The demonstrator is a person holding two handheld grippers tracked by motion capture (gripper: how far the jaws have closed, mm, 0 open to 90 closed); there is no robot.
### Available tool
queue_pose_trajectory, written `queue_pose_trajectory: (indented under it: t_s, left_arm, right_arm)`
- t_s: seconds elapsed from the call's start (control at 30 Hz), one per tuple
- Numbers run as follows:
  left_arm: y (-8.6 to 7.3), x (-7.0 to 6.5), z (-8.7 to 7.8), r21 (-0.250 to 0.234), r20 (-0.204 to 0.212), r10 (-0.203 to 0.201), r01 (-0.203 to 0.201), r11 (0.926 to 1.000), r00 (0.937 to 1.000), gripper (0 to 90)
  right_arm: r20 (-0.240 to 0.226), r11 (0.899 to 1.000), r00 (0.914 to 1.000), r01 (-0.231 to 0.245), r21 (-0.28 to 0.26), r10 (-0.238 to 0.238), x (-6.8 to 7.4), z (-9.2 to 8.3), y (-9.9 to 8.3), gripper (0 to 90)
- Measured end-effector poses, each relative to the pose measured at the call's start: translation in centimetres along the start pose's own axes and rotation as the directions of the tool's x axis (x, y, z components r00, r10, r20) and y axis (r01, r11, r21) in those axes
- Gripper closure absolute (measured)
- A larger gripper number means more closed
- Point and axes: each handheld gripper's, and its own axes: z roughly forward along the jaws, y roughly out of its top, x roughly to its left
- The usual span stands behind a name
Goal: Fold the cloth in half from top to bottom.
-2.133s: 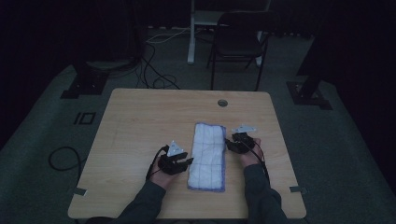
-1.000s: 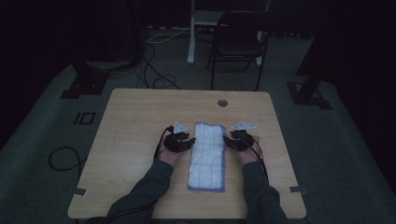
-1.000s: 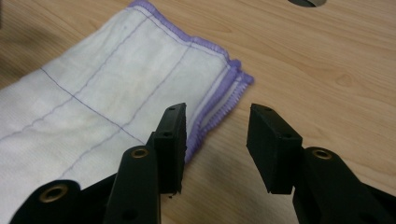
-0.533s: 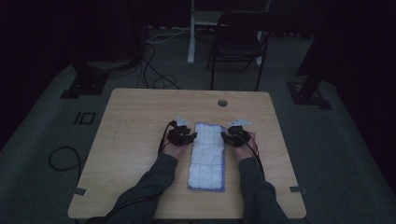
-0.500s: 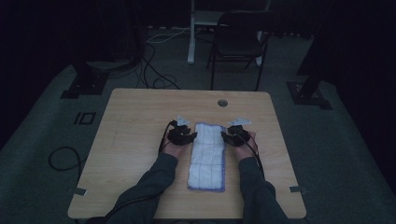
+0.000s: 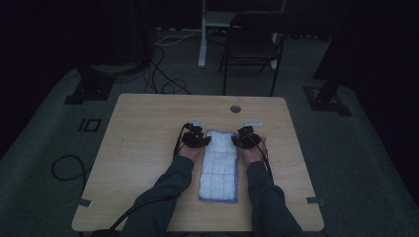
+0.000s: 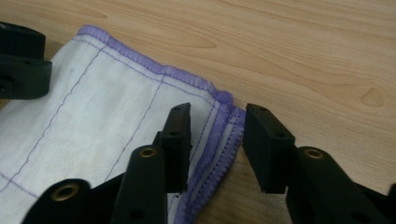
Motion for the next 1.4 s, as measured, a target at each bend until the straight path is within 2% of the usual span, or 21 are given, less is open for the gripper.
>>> queue_pose_trajectory:
  t_s: [0.1,0.23,0.33,0.5,0.6,0.67,0.73,0.83,1.03,1.07,1.1,1.13,1.17,1.3,1.4]
  left_arm:
    - [0.0,0.1,0.3,-0.002,-0.014,0.004,-0.004,1.0,0.9999,57.1]
    - [0.1,0.1,0.5,-0.016,-0.031,0.011,-0.012,0.9998,0.9995,55.4]
    - [0.2,0.0,0.7,-0.02,-0.041,0.017,-0.018,0.9996,0.999,54.8]
    - [0.2,-0.2,0.9,-0.022,-0.058,0.034,-0.036,0.9991,0.9977,54.7]
    - [0.1,-0.3,0.9,-0.026,-0.07,0.041,-0.043,0.9987,0.9967,54.9]
    - [0.1,-0.5,0.9,-0.022,-0.082,0.047,-0.049,0.9986,0.9955,55.2]
    - [0.1,-0.6,0.9,-0.019,-0.09,0.057,-0.059,0.9981,0.9943,55.2]
    - [0.1,-0.7,0.9,-0.016,-0.094,0.06,-0.062,0.9979,0.9938,55.9]
    - [0.4,-1.2,0.9,0.007,-0.082,0.058,-0.058,0.9983,0.9949,69.4]
    - [0.4,-1.2,0.9,0.01,-0.078,0.055,-0.055,0.9985,0.9954,69.4]
    - [0.5,-1.3,0.9,0.013,-0.073,0.051,-0.051,0.9986,0.996,73.1]
    - [0.5,-1.3,0.9,0.018,-0.067,0.051,-0.05,0.9986,0.9965,73.1]
    - [0.6,-1.3,0.9,0.026,-0.051,0.042,-0.04,0.9989,0.9978,78.7]
    - [0.7,-1.1,0.9,0.031,-0.03,0.013,-0.012,0.9994,0.9995,85.8]
    - [0.9,-1.2,0.8,0.042,-0.03,0.019,-0.018,0.9989,0.9994,87.6]
  right_arm:
    - [0.0,1.0,1.0,-0.005,0.001,0.005,-0.1,0.1,0.0,58.1]
    - [-0.015,0.999,0.9992,-0.037,-0.003,0.037,-0.6,0.1,0.0,54.6]
    - [-0.029,0.997,0.9963,-0.081,-0.003,0.081,-0.7,0.5,0.2,51.0]
    - [-0.008,0.998,0.998,-0.063,0.02,0.063,-0.6,0.6,0.5,48.7]
    - [0.008,0.999,0.999,-0.045,0.025,0.044,-0.3,0.7,0.6,50.9]
    - [0.026,1.0,0.9995,-0.021,0.022,0.02,0.2,0.7,0.5,55.5]
    - [0.026,1.0,0.9995,-0.019,0.022,0.018,0.3,0.7,0.5,57.0]
    - [0.013,1.0,0.9998,-0.014,0.025,0.014,0.4,0.6,0.4,64.9]
    - [-0.002,0.999,1.0,-0.009,0.033,0.009,0.5,0.5,0.5,76.0]
    - [-0.002,0.999,1.0,-0.009,0.033,0.009,0.5,0.5,0.5,76.0]
    - [-0.013,0.999,0.9998,-0.017,0.032,0.017,0.5,0.5,0.5,80.4]
    - [-0.013,0.999,0.9998,-0.017,0.032,0.017,0.5,0.5,0.5,80.4]
    - [-0.015,0.999,0.9996,-0.023,0.024,0.023,0.6,0.5,0.4,82.4]
    - [-0.012,1.0,0.9997,-0.019,0.021,0.019,0.7,0.5,0.3,84.2]
    - [-0.019,0.999,0.9994,-0.028,0.015,0.029,0.6,0.5,0.3,84.6]
